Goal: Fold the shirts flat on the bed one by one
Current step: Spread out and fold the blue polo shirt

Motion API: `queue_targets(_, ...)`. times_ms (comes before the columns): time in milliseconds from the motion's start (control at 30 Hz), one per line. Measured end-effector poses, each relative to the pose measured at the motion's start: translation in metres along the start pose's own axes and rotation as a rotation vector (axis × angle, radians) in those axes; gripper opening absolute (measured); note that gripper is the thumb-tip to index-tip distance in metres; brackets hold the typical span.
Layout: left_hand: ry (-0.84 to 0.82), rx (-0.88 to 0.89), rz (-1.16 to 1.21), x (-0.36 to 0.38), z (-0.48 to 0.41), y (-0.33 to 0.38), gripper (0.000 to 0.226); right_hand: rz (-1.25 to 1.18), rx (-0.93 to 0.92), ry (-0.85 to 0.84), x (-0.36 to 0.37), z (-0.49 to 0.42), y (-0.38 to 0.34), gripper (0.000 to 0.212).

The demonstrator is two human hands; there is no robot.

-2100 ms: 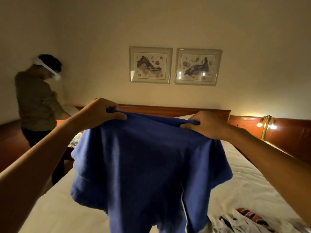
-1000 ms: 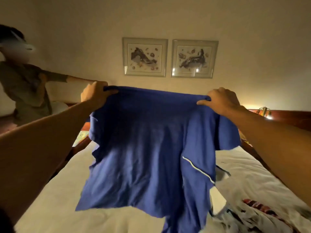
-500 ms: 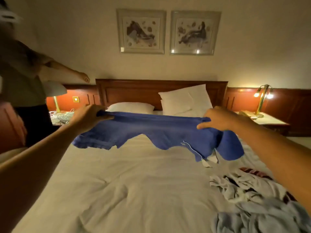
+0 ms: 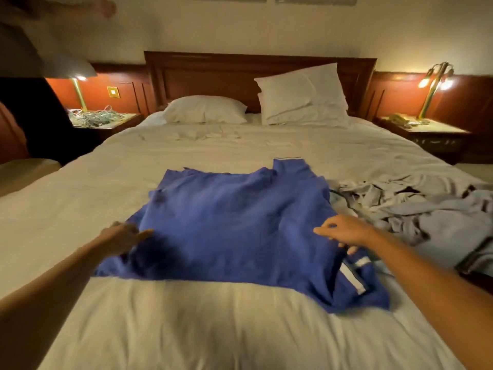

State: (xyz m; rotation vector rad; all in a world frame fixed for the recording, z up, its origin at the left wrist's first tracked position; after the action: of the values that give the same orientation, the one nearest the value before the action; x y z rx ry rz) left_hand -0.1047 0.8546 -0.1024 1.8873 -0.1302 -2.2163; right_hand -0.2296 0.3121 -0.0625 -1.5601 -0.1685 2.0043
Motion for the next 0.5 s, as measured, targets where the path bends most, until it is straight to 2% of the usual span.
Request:
queue_targets(67, 0.088, -0.082, 0.024, 0.006, 0.017, -0.008, 0.047, 0.090, 0.040, 0.077, 0.017, 0.009, 0.029, 0.057)
queue_targets(133, 0.117, -0.150, 0.013, 0.020, 0.036, -0.016, 0.057, 0.125, 0.131, 0.074, 0.038, 0.023, 0.055, 0.072)
queue_targets(200, 0.112, -0.186, -0.005, 0.027, 0.045, -0.015, 0.072, 0.086, 0.175, 0.186, 0.044, 0.033, 0.068, 0.075)
queue_targets(267, 0.120, -0.184, -0.023, 0.029, 0.050, -0.014, 0.077, 0.029, 0.178, 0.298, 0.047, 0.044, 0.068, 0.066)
queue_targets(367, 0.161, -0.170, -0.023, 0.027, 0.053, -0.020, 0.072, 0.055, 0.106, 0.393, 0.050, 0.059, 0.058, 0.039)
queue_targets(500, 0.226, 0.004, 0.169, 0.018, 0.056, -0.018, 0.050, -0.038, 0.094, 0.378, 0.052, 0.068, 0.058, 0.029)
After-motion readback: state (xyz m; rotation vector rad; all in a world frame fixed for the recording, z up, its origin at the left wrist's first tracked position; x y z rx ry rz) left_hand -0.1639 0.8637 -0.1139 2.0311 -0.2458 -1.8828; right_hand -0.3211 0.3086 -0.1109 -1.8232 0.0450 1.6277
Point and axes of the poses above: each hand's wrist, its own z-axis away from the middle knuckle, its own x-axis out of the palm, y = z × x, the point moved 8 cm from there along -z, towards the middle knuckle, and after that the axes turned 3 degrees about y, right-handed, at the moved point
